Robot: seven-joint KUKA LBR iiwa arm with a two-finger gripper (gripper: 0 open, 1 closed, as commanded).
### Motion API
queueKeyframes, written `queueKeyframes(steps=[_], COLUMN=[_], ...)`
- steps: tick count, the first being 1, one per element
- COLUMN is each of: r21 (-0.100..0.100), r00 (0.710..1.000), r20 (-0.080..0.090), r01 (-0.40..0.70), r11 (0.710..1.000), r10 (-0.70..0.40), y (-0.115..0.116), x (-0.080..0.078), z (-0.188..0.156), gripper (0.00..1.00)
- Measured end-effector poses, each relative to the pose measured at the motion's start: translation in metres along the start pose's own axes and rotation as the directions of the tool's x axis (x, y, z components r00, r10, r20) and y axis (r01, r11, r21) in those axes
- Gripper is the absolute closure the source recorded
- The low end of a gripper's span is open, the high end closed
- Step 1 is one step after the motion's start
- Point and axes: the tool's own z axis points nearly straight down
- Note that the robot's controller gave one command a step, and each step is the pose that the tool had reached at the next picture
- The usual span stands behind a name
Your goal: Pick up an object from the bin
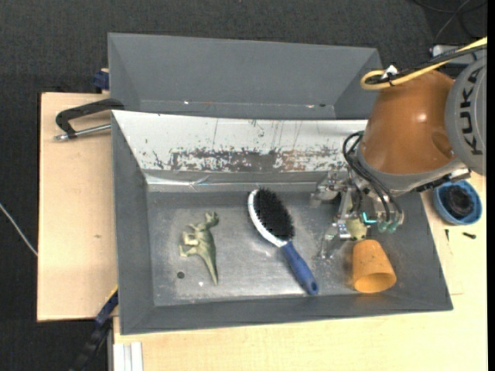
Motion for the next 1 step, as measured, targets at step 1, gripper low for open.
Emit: queueKeyframes(steps=[1], r21=[-0.002], r00=[0.997], r20=[0.014], r01=[-0.076], r11=[0.997], r10=[0.076], y=[0.0224], x=[0.0137], z=[0.1076], gripper=[0.00])
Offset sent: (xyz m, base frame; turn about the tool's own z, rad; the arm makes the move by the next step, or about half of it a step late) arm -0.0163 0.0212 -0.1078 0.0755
